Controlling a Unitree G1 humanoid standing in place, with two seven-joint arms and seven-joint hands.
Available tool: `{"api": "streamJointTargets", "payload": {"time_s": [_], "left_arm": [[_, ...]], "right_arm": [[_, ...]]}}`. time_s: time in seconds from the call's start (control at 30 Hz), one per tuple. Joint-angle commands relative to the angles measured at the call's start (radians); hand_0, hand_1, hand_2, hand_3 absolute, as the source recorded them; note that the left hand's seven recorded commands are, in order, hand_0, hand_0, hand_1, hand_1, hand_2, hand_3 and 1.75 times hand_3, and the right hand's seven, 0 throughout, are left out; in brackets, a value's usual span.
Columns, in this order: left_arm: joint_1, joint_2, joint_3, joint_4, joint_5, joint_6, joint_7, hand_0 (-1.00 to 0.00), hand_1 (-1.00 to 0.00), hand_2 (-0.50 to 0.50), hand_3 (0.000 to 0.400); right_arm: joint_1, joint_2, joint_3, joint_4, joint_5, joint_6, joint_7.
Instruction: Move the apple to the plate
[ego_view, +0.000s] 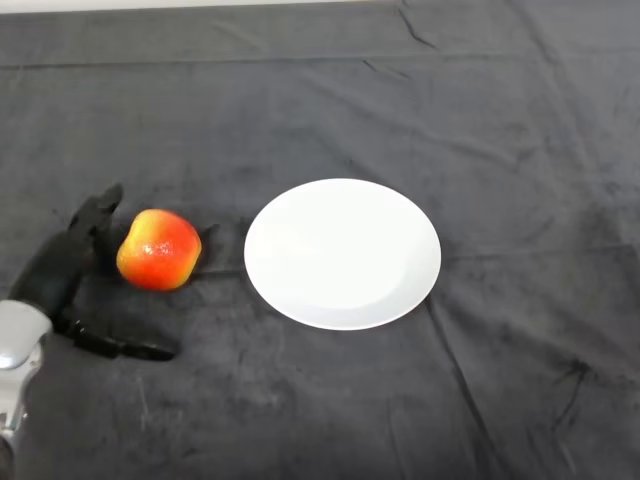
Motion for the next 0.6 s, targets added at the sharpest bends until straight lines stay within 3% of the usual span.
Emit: {"api": "streamJointTargets", "payload": {"time_s": [0.03,0.6], "left_arm": [[-0.059,-0.007,-0.031,0.025,0.018,0.008,0.024,0.00,0.00,0.00,0.000],[-0.120,-0.081,-0.022,0.147,0.049,0.006,0.242,0.00,0.00,0.00,0.000]], "right_arm": [[0.007,-0.027,-0.0037,-0.012,0.0000,0.010,-0.0041],[0.006,-0.027,-0.0035,-0.010,-0.0004,0.010,-0.0037]]}}
